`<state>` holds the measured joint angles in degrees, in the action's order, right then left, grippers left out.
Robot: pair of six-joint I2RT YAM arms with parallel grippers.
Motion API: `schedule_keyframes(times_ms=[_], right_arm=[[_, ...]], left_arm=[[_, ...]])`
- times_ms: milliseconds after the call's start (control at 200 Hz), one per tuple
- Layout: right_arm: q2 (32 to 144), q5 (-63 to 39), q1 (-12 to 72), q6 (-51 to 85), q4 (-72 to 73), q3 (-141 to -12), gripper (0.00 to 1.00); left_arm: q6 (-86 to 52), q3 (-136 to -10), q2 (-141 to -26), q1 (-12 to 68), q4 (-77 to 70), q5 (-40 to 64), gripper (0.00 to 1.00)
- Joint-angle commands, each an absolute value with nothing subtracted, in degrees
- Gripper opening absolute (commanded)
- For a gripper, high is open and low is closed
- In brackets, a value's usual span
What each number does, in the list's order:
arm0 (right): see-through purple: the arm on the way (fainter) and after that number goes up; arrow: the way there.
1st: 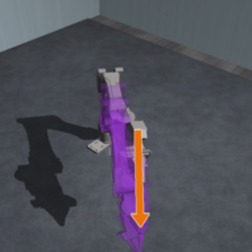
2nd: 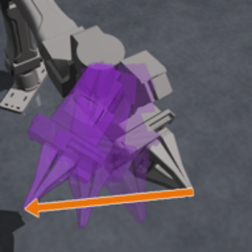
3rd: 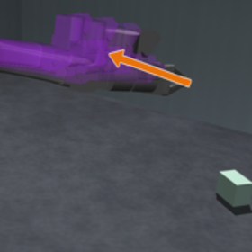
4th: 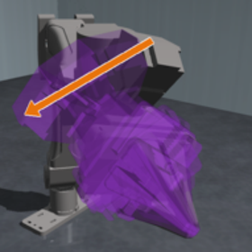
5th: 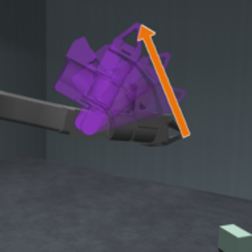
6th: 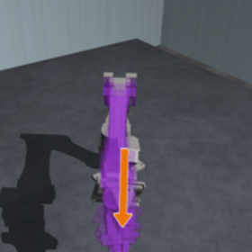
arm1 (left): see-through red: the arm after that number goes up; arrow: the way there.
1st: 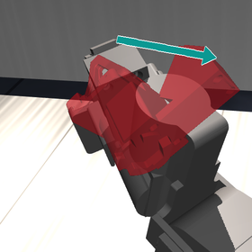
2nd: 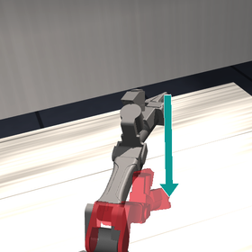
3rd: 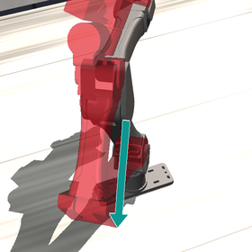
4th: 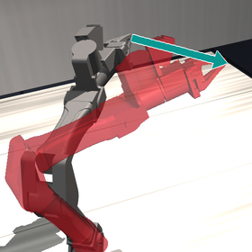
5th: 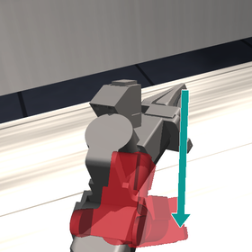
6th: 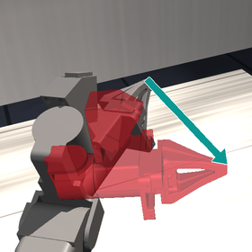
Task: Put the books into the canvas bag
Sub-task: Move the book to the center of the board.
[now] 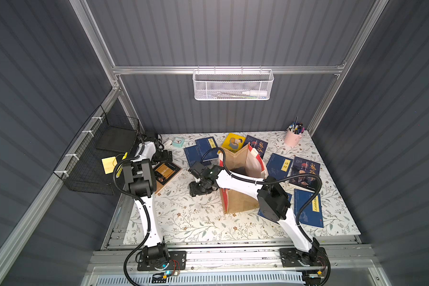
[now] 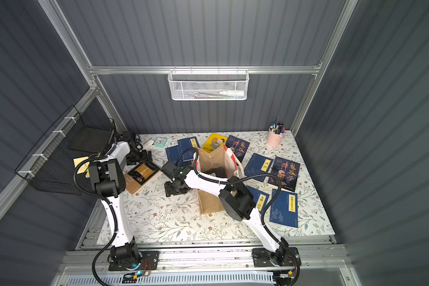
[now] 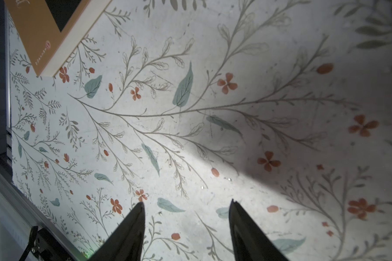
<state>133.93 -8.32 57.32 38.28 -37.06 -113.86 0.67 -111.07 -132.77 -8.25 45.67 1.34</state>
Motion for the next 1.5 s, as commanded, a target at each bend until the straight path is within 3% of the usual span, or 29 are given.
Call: schedule_keyframes(times_ms=[0,520,1026,1261,1496], right_arm=[[131.84,-9.35,57.04,39.61,-35.57,-113.47,0.62],[131.27,-13.26,56.80,42.16,-31.60,-108.36,0.63],[128.84,-15.12,56.77,45.02,-28.97,-100.46,0.62],[131.52,-15.55,56.00,44.10,-30.90,-106.91,0.62],[136.08,-13.59,51.62,39.87,-38.58,-119.87,0.62]], left_arm=[[-1.04,-108.66,-133.93,-8.35,51.61,0.56,0.98],[-9.48,-83.23,-116.21,-6.94,46.59,14.90,0.83],[-14.15,-59.62,-100.38,-2.20,38.55,23.08,0.83],[-14.18,-56.54,-98.20,-2.28,37.73,23.83,0.83],[-23.21,-51.86,-96.82,-2.31,28.10,33.65,0.84]])
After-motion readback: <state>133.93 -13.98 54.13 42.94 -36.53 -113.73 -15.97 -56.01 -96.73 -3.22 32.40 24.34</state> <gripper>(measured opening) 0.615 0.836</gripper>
